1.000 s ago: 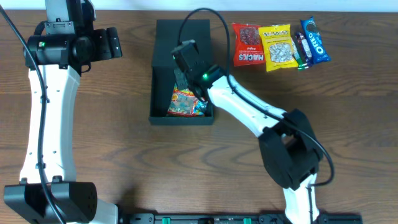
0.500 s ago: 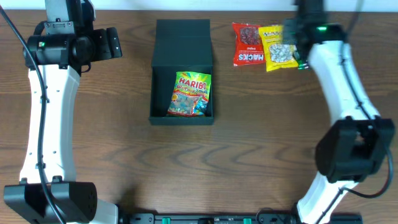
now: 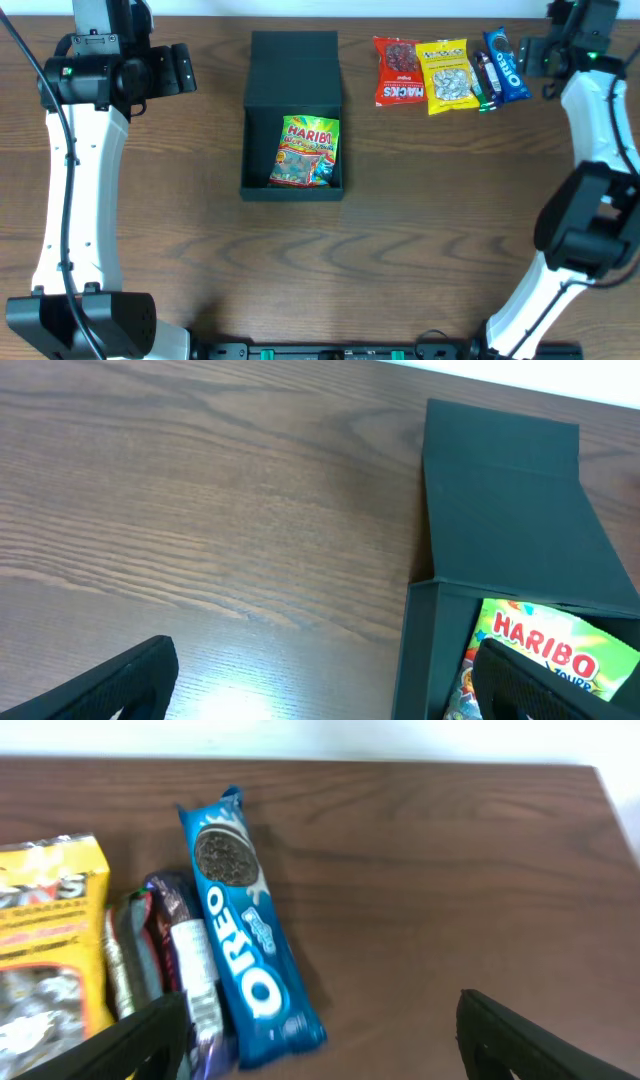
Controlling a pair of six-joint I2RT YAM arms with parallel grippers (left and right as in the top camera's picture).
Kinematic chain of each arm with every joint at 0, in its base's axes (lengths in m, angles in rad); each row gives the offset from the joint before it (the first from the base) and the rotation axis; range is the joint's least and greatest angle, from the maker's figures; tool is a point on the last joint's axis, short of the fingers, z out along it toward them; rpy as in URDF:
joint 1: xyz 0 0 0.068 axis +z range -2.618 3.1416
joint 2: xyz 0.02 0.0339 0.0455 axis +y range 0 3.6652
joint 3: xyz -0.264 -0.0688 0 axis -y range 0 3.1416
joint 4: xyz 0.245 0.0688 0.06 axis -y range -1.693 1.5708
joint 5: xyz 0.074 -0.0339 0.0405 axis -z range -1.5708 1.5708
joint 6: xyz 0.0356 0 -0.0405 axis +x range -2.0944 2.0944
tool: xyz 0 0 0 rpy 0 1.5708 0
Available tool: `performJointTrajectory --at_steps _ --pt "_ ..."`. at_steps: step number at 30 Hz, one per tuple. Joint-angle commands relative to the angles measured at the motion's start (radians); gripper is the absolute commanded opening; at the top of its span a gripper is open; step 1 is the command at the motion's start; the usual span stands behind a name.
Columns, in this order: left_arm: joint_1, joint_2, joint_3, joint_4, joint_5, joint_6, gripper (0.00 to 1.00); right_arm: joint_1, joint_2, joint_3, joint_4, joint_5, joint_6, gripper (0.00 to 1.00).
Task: Pack container
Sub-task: 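Move the right gripper to the blue Oreo pack and grasp it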
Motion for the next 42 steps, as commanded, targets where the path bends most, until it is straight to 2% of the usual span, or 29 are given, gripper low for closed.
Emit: performJointTrajectory --at_steps 1,12,24,42 --pt "0.006 -0.018 -0.004 0.002 0.027 -0.002 0.95 -0.001 0.061 0.006 0.045 -0.024 -0.073 0.87" --pt "0.006 -0.018 -0.004 0.001 0.048 -0.077 0.95 -0.019 0.211 0.047 0.152 -0.105 -0.140 0.87" --pt "0.006 -0.018 -0.004 0.005 0.048 -0.113 0.95 -0.029 0.266 0.047 0.184 -0.109 -0.143 0.77" --pt "0.006 -0.018 -0.004 0.009 0.048 -0.132 0.95 -0.039 0.311 0.047 0.196 -0.164 -0.142 0.73"
